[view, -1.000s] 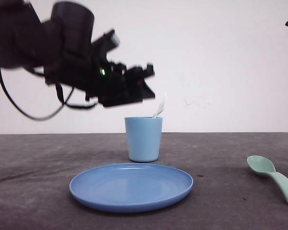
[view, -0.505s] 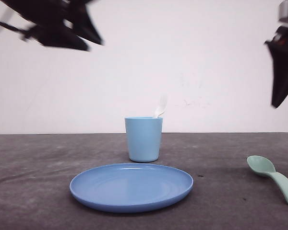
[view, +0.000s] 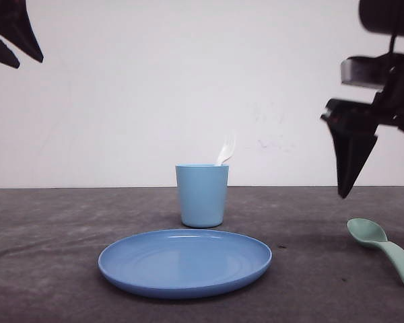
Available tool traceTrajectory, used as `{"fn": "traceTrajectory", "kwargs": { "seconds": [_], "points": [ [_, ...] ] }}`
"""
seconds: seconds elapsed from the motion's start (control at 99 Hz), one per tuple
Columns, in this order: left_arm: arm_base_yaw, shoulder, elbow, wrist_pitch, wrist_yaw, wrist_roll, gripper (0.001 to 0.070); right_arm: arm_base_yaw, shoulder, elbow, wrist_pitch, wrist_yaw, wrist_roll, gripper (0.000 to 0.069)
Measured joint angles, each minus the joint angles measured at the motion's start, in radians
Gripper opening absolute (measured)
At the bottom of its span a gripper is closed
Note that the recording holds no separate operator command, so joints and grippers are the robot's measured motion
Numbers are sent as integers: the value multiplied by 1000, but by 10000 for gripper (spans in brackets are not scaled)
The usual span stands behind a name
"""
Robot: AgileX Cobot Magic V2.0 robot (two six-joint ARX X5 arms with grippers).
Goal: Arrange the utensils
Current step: 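Move the right gripper down onto the mint-green spoon and grasp it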
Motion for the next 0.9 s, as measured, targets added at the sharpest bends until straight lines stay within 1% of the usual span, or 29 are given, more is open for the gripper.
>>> {"fn": "traceTrajectory", "kwargs": {
  "seconds": [0.222,0.364,0.535,0.596,0.687,0.737,0.899],
  "points": [
    [0,0,0,1,0,0,196,29,84,0,68,29,50,604],
    [0,0,0,1,0,1,196,35,122,0,72,71,62,604],
    [0,0,0,1,0,1,196,35,153,0,79,74,63,595],
    [0,0,0,1,0,1,196,35,155,0,89,79,64,570],
    [0,0,0,1,0,1,196,36,155,0,97,93,64,498],
    [0,0,0,1,0,1,196,36,155,0,97,93,64,469],
    [0,0,0,1,0,1,196,42,155,0,98,94,64,444]
  ]
}}
